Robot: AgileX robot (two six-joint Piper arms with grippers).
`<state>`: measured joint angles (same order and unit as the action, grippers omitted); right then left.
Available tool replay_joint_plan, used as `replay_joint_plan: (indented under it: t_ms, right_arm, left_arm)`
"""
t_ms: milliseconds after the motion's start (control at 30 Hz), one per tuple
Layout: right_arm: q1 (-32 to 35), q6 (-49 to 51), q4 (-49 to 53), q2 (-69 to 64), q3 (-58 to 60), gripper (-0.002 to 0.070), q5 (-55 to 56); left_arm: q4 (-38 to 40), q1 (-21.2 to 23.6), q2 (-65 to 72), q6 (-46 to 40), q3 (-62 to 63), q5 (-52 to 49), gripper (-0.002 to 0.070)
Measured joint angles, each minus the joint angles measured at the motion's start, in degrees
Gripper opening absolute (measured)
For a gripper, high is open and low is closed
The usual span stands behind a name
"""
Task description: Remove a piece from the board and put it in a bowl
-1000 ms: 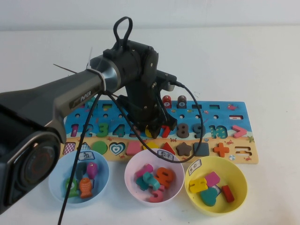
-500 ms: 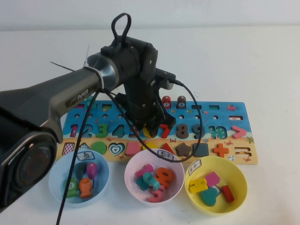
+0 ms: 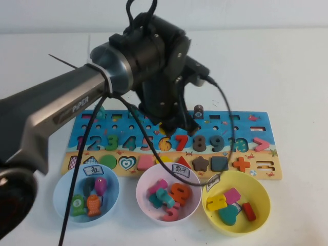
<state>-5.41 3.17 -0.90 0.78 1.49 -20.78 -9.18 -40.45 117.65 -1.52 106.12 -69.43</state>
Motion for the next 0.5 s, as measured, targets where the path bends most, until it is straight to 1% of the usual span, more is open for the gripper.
replay_joint_plan:
  t_ms: [133,233,400,500]
  right_arm:
    - [0.0,0.0,0.0,0.0,0.0,-0.0017,0.0]
    - [0.0,0.0,0.0,0.0,0.0,-0.0017,0.0]
    - [0.0,0.0,0.0,0.0,0.0,-0.0017,0.0]
    - [0.0,0.0,0.0,0.0,0.0,-0.0017,0.0]
  left_arm:
    - [-0.1,-5.0,-5.2,-0.6,-2.1,-0.5,0.0253]
    - [2.0,-7.7,-7.4,-1.0,-5.6,-0.5,0.0253]
    - [6.7,-8.7,-8.0,-1.1,-13.8,-0.5,0.0253]
    - [7.1,-8.7,-8.0,-1.1,-18.5,1.5,0.0253]
